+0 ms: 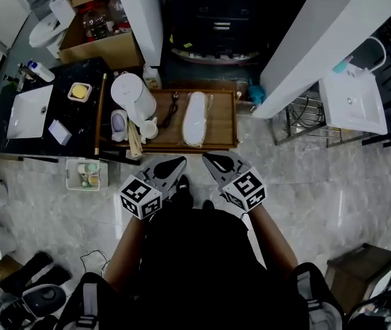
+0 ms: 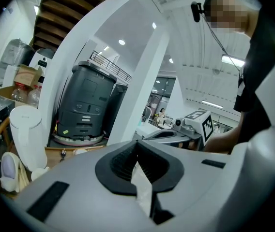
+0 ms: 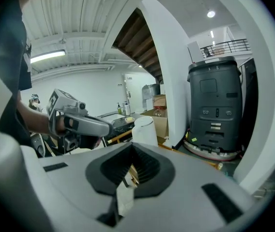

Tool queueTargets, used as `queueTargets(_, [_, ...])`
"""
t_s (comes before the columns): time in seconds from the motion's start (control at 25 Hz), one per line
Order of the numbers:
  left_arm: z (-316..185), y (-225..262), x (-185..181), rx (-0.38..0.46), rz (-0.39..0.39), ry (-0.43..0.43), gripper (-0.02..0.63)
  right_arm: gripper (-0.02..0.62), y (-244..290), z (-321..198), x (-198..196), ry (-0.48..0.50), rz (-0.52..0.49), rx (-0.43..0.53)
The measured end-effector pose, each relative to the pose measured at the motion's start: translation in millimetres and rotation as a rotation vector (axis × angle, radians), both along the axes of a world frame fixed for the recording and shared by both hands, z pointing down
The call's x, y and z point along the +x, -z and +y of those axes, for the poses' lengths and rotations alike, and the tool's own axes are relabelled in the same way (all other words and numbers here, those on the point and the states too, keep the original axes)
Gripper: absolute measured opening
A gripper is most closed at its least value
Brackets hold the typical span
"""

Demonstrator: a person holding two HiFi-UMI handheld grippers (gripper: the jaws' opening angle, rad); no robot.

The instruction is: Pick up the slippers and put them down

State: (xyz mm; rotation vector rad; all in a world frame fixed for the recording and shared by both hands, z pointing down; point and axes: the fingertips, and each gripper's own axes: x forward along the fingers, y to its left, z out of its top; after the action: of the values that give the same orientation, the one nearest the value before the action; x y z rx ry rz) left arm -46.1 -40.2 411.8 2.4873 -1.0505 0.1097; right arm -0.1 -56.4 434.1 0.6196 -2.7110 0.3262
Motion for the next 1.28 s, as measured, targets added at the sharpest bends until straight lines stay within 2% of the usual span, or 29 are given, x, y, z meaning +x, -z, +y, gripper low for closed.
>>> queueTargets(0.76, [-67, -16, -37, -0.039, 0.005, -0.189, 0.011, 0.008, -9, -60, -35, -0.174, 0.029, -0.02])
queueTargets(1.28, [-80, -33, -40, -0.09, -0.003, -0.221, 0.011, 0.008, -25, -69, -39, -0.171, 0.056, -0.074])
